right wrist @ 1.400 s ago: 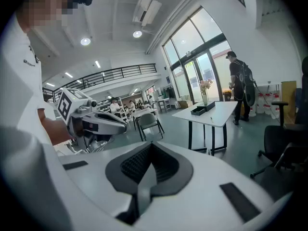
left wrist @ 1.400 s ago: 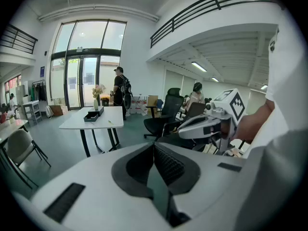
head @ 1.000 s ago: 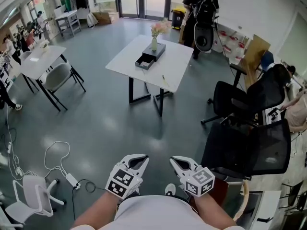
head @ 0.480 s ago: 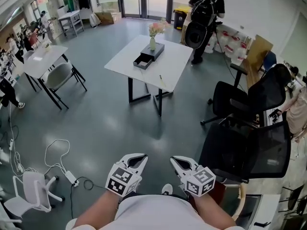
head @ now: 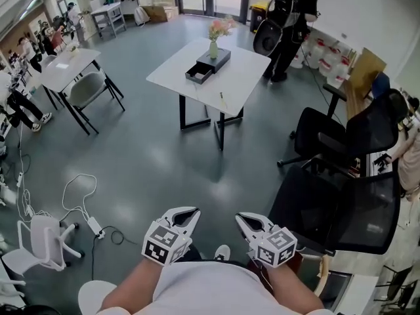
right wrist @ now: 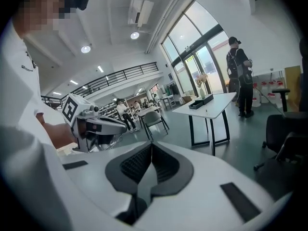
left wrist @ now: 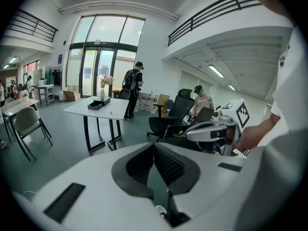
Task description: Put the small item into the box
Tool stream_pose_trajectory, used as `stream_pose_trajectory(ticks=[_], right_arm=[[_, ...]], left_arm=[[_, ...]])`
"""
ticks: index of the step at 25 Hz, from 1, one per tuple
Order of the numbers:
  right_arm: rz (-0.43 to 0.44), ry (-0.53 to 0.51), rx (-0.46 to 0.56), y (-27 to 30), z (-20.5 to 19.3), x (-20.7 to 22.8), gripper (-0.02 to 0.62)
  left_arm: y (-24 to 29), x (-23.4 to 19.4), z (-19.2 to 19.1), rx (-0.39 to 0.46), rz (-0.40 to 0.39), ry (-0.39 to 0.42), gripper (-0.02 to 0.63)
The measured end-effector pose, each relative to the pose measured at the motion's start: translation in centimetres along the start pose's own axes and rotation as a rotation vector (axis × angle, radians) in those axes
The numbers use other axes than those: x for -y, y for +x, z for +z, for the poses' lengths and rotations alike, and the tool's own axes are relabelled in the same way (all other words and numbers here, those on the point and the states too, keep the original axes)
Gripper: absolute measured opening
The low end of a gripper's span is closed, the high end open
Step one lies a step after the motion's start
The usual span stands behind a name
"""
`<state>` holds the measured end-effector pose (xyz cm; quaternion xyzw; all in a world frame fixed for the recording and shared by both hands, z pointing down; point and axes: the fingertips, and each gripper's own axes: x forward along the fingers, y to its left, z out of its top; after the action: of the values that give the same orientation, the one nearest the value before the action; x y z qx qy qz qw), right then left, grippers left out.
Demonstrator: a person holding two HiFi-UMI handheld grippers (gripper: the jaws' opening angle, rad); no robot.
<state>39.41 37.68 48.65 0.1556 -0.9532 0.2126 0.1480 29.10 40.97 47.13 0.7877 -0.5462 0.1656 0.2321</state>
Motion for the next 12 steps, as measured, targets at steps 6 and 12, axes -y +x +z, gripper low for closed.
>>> stream_pose_trajectory(ticks=[6, 12], right_arm=[[0.019, 0.032, -0.004, 1.2, 0.0, 0.8, 0.015], [0.004, 0.036, -0.017, 4.7, 1.5, 2.5, 0.015]], left_arm=[[0.7, -0.7, -1.2, -0.055, 0.014, -0.022, 0.017], [2.8, -4.7, 0.2, -0.052, -0.003, -0.020, 0.017]])
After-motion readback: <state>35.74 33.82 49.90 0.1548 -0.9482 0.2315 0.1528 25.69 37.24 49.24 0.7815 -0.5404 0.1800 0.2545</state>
